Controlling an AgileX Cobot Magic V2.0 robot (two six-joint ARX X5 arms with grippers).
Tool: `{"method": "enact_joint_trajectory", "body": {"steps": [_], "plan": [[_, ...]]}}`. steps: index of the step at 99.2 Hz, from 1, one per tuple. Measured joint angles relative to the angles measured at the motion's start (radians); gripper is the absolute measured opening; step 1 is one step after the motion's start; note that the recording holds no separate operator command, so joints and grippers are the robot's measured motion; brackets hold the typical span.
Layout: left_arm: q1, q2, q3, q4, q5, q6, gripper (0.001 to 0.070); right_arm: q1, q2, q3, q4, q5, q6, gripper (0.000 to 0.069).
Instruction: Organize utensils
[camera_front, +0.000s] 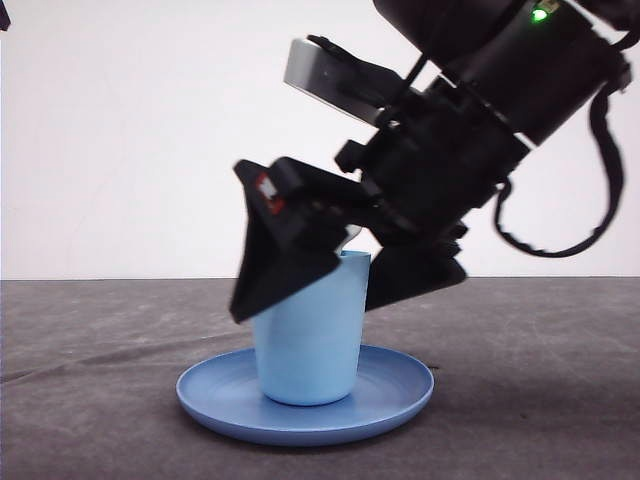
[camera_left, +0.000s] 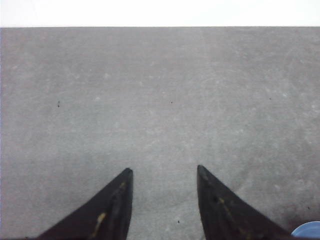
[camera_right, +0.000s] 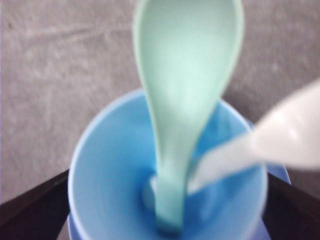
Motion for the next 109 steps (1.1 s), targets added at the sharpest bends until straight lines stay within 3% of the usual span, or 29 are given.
{"method": "enact_joint_trajectory", "body": {"steps": [35, 59, 84, 109], "plan": [[0.0, 0.0, 0.0, 0.0, 0.0, 0.0, 0.0233, -0.096, -0.323, 0.0, -0.454, 0.023, -0.01, 0.0681], [0.0, 0.0, 0.0, -0.004, 0.0, 0.0, 0.0233, -0.335, -0.554, 0.078, -0.671, 0.058, -0.011, 0.0681], [0.0, 0.0, 0.0, -0.052, 0.0, 0.007, 0.0233, -0.633, -0.607, 0.251, -0.866, 0.057, -0.06, 0.0681], [0.0, 0.0, 0.0, -0.121, 0.0, 0.007, 0.0233, -0.816, -0.592, 0.262, -0.964, -0.001, -0.085, 0.0681]]}}
